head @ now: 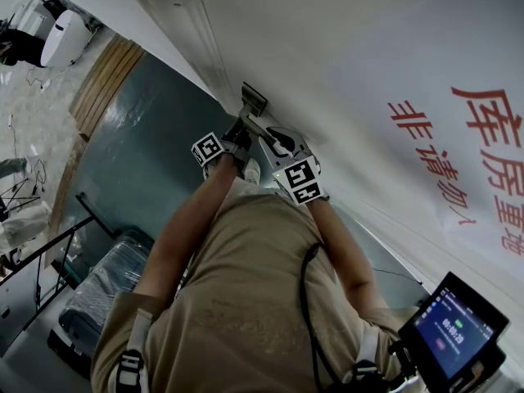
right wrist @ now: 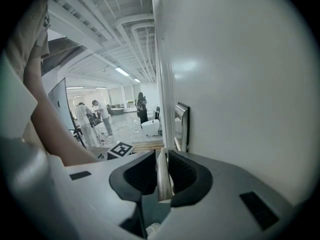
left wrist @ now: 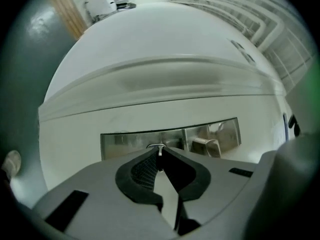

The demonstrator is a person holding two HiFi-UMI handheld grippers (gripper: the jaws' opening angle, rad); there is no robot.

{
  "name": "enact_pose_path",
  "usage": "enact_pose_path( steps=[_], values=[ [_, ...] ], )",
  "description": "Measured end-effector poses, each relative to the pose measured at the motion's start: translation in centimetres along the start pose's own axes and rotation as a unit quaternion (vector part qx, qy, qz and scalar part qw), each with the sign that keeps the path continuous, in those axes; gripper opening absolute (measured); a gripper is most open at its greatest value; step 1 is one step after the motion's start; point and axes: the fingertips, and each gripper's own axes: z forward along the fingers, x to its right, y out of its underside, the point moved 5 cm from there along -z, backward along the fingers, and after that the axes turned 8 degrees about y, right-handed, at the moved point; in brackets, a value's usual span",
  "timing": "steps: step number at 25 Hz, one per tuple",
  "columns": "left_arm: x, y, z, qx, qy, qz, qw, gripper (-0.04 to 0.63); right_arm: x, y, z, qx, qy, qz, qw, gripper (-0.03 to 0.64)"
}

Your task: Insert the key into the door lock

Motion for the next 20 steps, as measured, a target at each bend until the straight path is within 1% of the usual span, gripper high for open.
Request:
enact_pose_path(
  steps=[1, 2, 6, 10, 12, 14, 17, 18, 20],
  values=[
    [0.04, -0.06, 0.04, -0.009, -0.005, 0.018, 0.9998, 0.035, 0.0, -0.02, 0.01, 0.0, 0.0, 0.0, 1.0, 0.086],
    [0.11, -0.06, 0.09, -0.01, -0.006, 0.022, 0.9997, 0.035, 0.01, -0.04, 0.03, 0.0, 0.0, -0.001, 1.0, 0.086],
    [-0.14, 0.12, 0.06, 0.017, 0.004, -0.022, 0.9996, 0.034, -0.01, 0.09, 0.24, 0.003, -0.001, -0.003, 1.0, 0.086],
    [-0.23, 0.22, 0.27, 0.026, 0.018, -0.058, 0.9978, 0.034, -0.2, 0.08, 0.19, -0.006, -0.002, -0.002, 1.0, 0.086],
    [-0.32, 0.22, 0.27, 0.027, 0.025, -0.067, 0.9971, 0.034, -0.22, 0.28, 0.22, -0.008, -0.002, -0.004, 1.0, 0.086],
    [-0.39, 0.09, 0.33, 0.017, 0.024, -0.051, 0.9983, 0.034, -0.25, 0.24, 0.28, -0.008, -0.002, -0.005, 1.0, 0.086],
    [-0.52, 0.04, 0.44, -0.013, 0.01, 0.006, 0.9998, 0.035, -0.37, -0.05, 0.35, -0.001, -0.003, -0.009, 1.0, 0.086],
    [-0.45, 0.07, 0.39, -0.021, 0.006, 0.019, 0.9996, 0.037, -0.47, -0.11, 0.4, 0.0, -0.004, -0.01, 1.0, 0.086],
    [-0.39, -0.01, -0.06, -0.025, -0.002, 0.034, 0.9991, 0.129, -0.77, -0.44, 0.51, 0.002, -0.008, -0.009, 1.0, 0.086]
  ],
)
